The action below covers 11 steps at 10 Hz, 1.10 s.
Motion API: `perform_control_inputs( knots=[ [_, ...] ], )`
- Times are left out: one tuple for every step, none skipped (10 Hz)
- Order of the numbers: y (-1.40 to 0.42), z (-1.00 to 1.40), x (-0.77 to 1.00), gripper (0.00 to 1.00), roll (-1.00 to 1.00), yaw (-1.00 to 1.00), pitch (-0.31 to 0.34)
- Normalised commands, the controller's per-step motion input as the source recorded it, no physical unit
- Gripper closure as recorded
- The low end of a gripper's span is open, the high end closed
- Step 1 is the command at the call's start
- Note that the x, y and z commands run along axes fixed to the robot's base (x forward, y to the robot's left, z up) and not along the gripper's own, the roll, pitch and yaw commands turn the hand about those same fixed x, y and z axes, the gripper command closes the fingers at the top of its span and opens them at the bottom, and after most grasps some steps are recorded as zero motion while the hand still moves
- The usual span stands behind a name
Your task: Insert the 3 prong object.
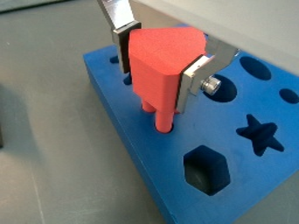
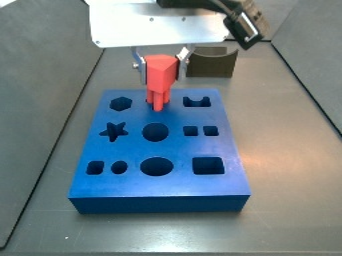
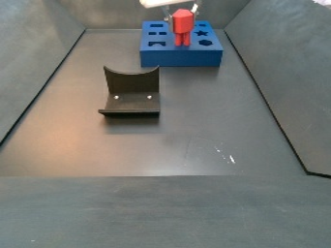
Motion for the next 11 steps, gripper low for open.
perform_control_inputs(
  knots=[
    [-0.04, -0.26, 0.0, 1.0, 0.07, 0.0, -0.073],
    [-0.06, -0.27, 0.0, 1.0, 0.11, 0.0, -0.089],
    [-0.08, -0.28, -0.01, 1.0, 0.15, 0.0, -0.131],
    [-0.09, -0.3, -0.06, 1.0, 0.19, 0.0, -0.194],
    [-0.09, -0.33, -0.07, 1.0, 0.19, 0.0, -0.22],
    [-0.06, -0.33, -0.06, 1.0, 0.19, 0.01, -0.214],
    [-0.04, -0.35, -0.06, 1.0, 0.18, 0.03, -0.223],
    [0.0, -0.28, -0.17, 1.0, 0.08, 0.0, -0.25],
    [0.0, -0.15, -0.06, 1.0, -0.01, 0.0, -0.173],
    [0.0, -0.04, 0.0, 1.0, -0.02, 0.0, -0.076],
    [0.0, 0.0, 0.0, 1.0, 0.0, 0.0, 0.0]
  ],
)
